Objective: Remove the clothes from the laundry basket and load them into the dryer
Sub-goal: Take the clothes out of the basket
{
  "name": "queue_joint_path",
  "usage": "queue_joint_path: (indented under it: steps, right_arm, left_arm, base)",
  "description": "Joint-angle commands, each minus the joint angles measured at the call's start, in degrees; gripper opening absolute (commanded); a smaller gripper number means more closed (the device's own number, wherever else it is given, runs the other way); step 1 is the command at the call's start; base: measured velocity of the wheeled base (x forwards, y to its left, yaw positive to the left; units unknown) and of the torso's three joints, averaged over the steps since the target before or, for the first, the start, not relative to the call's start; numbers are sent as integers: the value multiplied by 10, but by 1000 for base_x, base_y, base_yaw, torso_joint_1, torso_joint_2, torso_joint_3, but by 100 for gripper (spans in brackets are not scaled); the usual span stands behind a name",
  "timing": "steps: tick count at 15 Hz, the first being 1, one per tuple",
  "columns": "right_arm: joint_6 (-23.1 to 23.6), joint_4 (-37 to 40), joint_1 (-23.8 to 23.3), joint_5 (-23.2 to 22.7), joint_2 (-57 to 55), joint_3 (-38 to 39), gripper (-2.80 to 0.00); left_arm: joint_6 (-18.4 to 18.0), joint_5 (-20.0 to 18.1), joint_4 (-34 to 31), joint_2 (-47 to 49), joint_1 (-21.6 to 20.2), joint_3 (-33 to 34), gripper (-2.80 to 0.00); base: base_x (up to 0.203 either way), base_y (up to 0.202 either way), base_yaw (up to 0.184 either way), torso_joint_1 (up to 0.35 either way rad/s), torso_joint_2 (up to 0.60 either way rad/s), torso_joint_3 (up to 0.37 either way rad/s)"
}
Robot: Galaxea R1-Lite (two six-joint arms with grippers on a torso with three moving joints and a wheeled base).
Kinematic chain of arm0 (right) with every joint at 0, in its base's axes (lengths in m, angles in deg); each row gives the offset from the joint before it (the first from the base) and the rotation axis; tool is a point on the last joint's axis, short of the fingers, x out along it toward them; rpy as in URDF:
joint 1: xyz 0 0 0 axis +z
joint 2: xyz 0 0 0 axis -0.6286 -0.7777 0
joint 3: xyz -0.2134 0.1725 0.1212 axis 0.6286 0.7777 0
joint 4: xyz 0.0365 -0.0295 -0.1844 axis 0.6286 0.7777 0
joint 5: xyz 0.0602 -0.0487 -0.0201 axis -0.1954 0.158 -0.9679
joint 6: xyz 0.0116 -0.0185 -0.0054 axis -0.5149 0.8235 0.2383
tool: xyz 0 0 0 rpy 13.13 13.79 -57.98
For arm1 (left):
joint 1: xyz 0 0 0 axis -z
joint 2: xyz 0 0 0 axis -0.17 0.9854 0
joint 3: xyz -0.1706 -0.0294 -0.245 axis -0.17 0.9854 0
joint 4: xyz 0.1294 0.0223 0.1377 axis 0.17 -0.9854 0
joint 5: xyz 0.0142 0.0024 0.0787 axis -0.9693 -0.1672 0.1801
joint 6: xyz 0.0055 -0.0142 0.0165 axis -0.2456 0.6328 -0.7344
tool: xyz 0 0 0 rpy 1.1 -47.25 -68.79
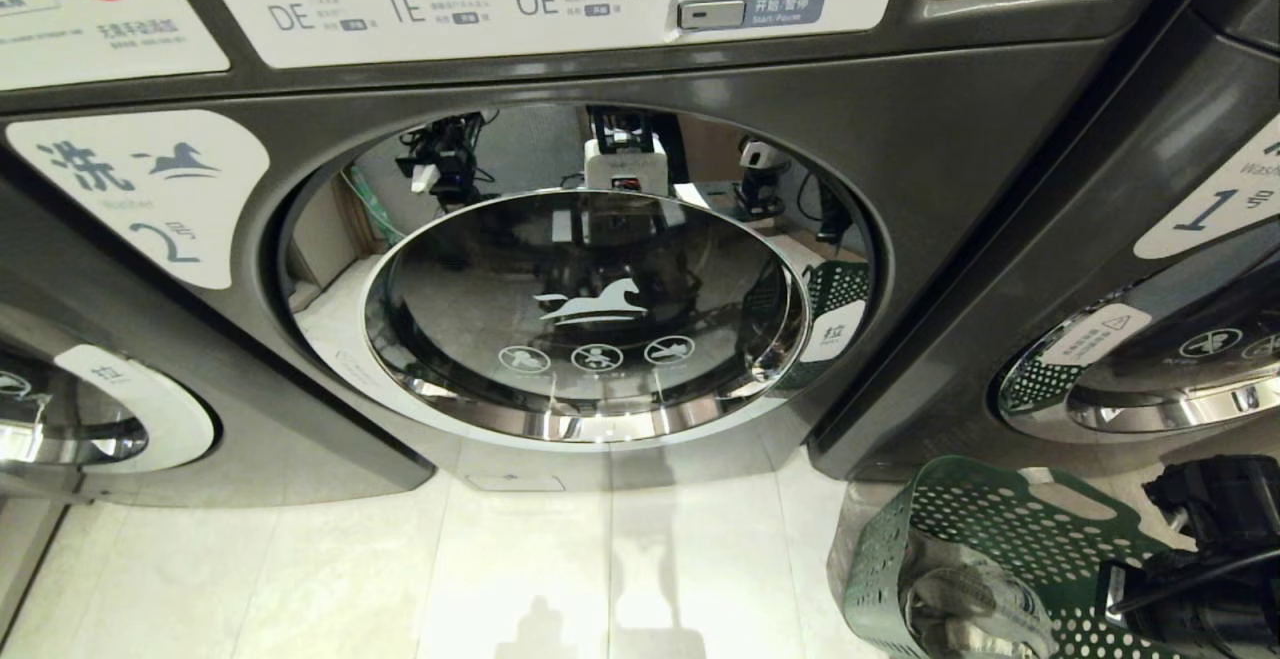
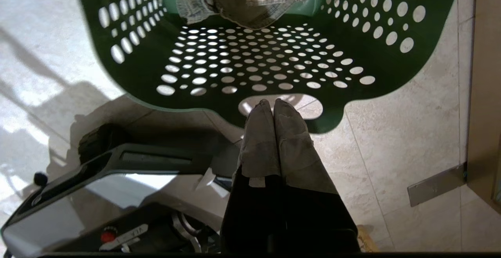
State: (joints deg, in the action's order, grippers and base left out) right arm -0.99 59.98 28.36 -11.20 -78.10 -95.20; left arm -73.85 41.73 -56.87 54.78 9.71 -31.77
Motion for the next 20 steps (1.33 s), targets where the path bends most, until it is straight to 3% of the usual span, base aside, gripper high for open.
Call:
queue_joint_path:
  steps: [1,11,20]
  right_arm:
    - [4,-50,-20,-3,-73,5,-280]
    - [123,-313,-60,-69,-295,12,-280]
    - [141,-476,-60,-79,-452,16,-280]
  left_arm:
    - [0,0,0,0,0,1,-280]
    - [0,1,0,0,0,1,-280]
    - [0,1,0,0,0,1,-280]
  base:
    - [0,0,0,3,2,-198]
    - [0,0,0,2,2,-196]
    - [0,0,0,2,3,-105]
